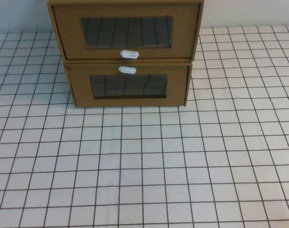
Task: Open the shoe box
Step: 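Pull the top drawer of the cardboard box fully open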
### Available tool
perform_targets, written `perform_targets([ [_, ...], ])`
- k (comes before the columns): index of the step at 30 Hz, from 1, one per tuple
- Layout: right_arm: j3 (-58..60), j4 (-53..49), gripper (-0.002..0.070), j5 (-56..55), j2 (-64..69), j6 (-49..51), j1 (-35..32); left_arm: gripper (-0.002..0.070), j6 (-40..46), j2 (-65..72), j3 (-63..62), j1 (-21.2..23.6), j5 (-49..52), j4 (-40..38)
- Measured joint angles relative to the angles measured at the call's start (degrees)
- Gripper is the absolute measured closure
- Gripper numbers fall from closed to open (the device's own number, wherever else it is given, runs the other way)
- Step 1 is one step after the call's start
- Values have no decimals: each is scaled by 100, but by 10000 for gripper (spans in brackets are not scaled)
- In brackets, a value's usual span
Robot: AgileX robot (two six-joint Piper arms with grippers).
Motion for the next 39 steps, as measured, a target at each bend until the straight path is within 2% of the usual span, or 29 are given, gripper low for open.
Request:
perform_targets([
  [3,0,0,689,0,0,0,0,677,105,385,-651,0,727,0],
  [8,0,0,690,0,0,0,0,677,934,1674,-2105,0,1873,0],
  [12,0,0,689,0,0,0,0,677,1548,2826,-3211,0,2191,-36],
  [17,0,0,689,0,0,0,0,677,2915,4436,-4852,0,2699,-753],
  [23,0,0,689,0,0,0,0,677,4065,6069,-6899,0,3186,-1532],
  [32,0,0,689,0,0,0,0,677,4934,8360,-9606,0,3989,-2292],
  [39,0,0,689,0,0,0,0,677,5108,9615,-10802,0,4349,-2667],
])
